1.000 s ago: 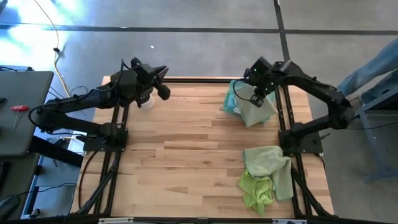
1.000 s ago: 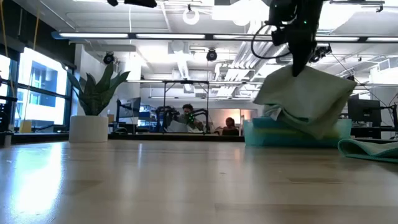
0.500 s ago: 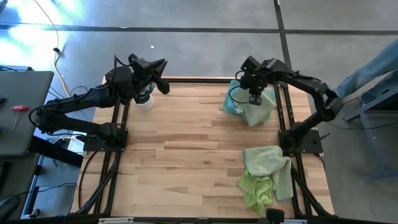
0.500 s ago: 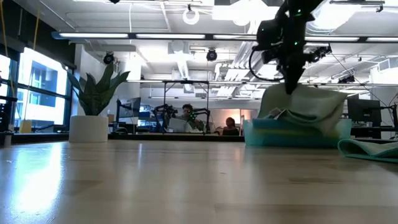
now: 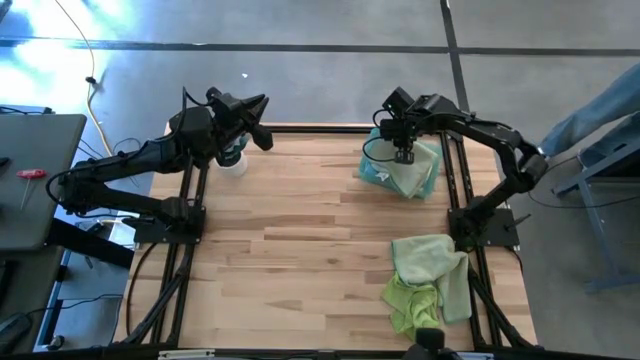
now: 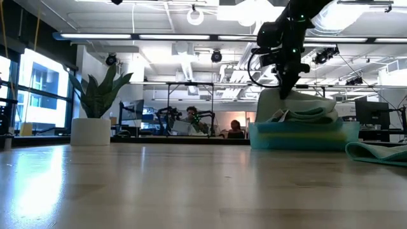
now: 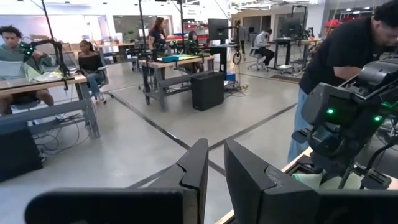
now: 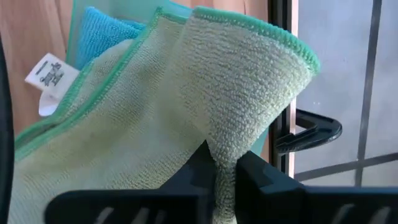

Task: Fold microfiber towels
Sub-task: Stack the folded left green microfiber cloth on top of the folded blue microfiber cloth

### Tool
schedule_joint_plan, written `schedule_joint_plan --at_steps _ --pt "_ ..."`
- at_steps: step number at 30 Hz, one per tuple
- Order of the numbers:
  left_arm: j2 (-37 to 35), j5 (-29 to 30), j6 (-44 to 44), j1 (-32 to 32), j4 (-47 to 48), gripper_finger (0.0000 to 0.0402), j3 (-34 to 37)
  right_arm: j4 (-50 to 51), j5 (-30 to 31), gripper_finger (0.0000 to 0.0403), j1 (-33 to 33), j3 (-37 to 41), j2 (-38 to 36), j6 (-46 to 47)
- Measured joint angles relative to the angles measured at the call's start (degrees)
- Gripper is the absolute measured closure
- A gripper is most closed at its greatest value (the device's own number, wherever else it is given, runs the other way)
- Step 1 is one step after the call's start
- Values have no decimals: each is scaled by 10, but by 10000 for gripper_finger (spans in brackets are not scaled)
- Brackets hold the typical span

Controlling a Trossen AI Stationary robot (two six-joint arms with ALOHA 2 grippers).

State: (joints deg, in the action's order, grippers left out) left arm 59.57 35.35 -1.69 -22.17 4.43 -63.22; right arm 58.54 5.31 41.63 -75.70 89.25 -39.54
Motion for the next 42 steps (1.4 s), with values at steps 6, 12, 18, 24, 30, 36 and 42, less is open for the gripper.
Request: schedule_joint_plan --at_steps 6,12,18,24,30,36,42 --pt "0 0 0 0 0 358 0 1 5 304 0 0 0 40" --pt "0 0 0 0 0 358 0 -25 50 227 -1 0 0 35" --pt "0 0 0 0 0 358 0 -25 97 199 0 -10 -28 88" --pt "0 0 0 0 0 358 0 59 -51 210 -2 -11 -51 386" --pt "0 0 -5 0 4 358 0 132 -50 221 -34 31 -53 593" --pt "0 -2 -39 0 6 358 0 151 -40 221 -69 106 -53 667" --pt "0 -2 -41 0 9 358 0 124 44 221 -73 180 -53 667"
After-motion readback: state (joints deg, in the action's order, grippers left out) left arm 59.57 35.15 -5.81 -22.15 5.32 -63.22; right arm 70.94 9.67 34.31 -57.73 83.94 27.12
